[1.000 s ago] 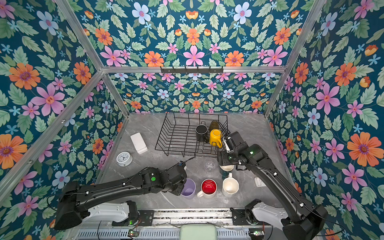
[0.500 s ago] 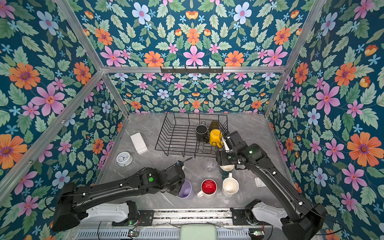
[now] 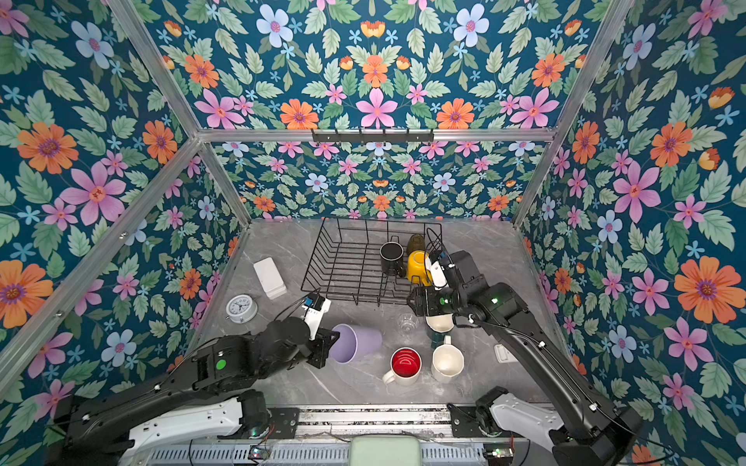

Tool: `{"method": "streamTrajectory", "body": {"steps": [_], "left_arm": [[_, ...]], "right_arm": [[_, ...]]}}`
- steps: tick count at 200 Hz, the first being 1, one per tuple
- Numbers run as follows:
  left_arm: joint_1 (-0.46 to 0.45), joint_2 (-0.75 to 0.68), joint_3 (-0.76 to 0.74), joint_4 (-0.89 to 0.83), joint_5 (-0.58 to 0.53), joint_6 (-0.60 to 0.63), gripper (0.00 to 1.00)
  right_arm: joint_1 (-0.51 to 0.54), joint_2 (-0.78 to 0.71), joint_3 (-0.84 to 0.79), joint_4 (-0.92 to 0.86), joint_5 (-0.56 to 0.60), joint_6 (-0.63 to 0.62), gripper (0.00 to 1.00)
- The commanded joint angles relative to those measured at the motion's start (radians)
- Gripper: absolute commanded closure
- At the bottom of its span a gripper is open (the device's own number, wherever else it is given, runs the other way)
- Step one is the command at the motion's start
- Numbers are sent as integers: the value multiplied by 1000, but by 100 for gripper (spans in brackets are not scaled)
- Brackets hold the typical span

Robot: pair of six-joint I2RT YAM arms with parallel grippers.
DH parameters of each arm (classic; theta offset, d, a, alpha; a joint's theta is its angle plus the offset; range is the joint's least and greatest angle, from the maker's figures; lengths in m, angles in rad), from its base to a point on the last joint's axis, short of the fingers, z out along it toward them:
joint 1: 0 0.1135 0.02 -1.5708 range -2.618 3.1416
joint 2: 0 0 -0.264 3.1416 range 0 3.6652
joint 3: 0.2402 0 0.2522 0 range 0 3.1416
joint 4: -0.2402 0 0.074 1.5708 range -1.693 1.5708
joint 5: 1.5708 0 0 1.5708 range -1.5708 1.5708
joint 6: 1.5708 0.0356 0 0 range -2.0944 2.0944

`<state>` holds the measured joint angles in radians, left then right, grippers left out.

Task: Load the cups into the dish rack
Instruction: 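Lift the lavender cup and tip it sideways toward the right gripper, then close the right gripper on the lavender cup base beside the left gripper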

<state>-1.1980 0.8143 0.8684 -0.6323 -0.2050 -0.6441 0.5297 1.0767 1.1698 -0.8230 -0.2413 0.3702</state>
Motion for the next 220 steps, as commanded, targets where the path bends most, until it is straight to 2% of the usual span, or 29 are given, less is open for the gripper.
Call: {"method": "streamTrajectory", "body": {"steps": [1, 22, 65, 93, 121, 165, 220], "left_arm": [[26, -11, -23, 183, 28, 70, 100], [101, -23, -57, 293, 132, 83, 100], [361, -43, -174, 553, 513, 24, 100], [436, -28, -236, 734, 690, -22, 100], [486, 8, -304, 966, 834, -105, 100], [541, 52, -396, 1259, 949, -247, 100], [572, 115, -430, 1477, 1003, -346, 100]], "right_arm": [[0, -12, -21, 121, -125, 41, 18], [0, -28, -56, 190, -190, 70, 17], [-50, -80, -121, 314, -330, 134, 16], [-137, -133, -196, 438, -472, 217, 15], [-160, -165, -234, 508, -533, 254, 14], [-161, -173, -248, 519, -602, 254, 14], [-160, -166, -290, 585, -704, 284, 14]]}}
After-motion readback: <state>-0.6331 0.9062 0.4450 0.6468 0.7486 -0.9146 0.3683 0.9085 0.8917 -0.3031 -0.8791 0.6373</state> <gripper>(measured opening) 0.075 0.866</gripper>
